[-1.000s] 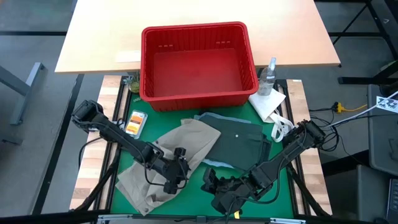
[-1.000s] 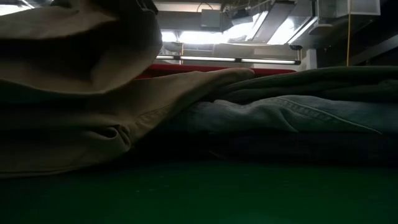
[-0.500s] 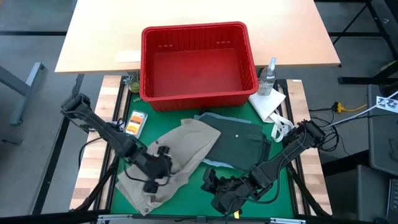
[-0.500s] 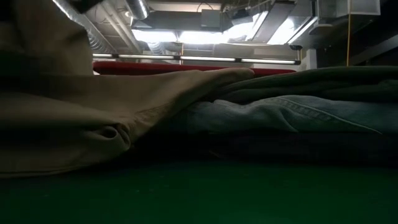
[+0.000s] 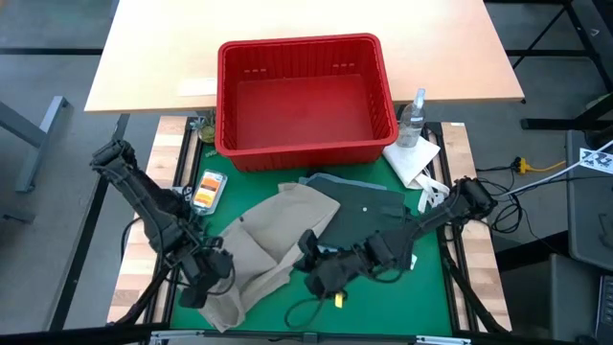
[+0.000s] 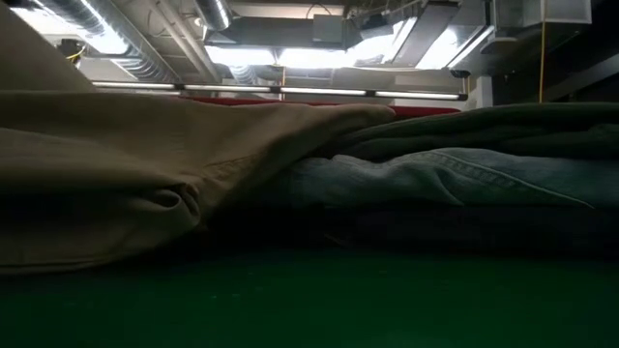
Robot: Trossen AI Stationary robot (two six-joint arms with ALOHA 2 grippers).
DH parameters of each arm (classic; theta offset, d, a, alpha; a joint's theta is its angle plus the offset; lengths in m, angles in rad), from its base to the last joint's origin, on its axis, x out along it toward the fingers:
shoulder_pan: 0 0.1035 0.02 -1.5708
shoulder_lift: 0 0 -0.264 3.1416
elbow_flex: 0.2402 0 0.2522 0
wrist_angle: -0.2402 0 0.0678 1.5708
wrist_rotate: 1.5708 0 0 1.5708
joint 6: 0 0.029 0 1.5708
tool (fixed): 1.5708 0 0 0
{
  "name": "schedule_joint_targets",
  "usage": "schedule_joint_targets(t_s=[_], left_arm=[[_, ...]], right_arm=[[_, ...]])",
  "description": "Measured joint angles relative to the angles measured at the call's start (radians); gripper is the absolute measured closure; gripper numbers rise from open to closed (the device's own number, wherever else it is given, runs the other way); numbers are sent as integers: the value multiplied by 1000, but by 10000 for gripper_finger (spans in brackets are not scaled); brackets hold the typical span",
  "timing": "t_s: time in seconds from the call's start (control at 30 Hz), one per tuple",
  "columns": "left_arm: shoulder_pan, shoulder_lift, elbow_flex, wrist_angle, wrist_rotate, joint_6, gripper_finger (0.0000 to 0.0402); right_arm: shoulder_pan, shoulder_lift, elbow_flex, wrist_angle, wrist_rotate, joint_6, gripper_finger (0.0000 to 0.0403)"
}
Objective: Fold laundry
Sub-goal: Fold the beige shorts
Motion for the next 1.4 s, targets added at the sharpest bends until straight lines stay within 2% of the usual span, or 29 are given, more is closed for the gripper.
schedule_joint_targets(t_s=[0.13,0.23,0.33,0.5,0.63,0.83,1.0,1.07,1.23,1.4], left_arm=[[-56,0,0,-24,8,-2,396],[-97,0,0,-51,16,-50,396],[-136,0,0,-72,15,-138,396],[-186,0,0,-71,-2,-314,396],[-215,0,0,-71,-51,-476,393],[-230,0,0,-76,-67,-702,355],[-244,0,0,-78,-63,-791,304],[-253,0,0,-79,-36,-819,286],[-289,9,0,-100,131,-848,266],[-324,13,0,-98,168,-847,264]], right_arm=[[-50,0,-80,151,-106,1,377],[-83,0,-143,247,-116,2,377],[-119,1,-198,258,-116,5,377],[-176,1,-296,258,-117,103,377],[-200,1,-352,259,-167,161,377],[-190,1,-373,256,-208,183,377],[-182,1,-373,255,-227,182,377],[-183,1,-373,255,-229,178,377],[-182,1,-373,256,-240,177,377],[-183,1,-372,256,-242,169,377]])
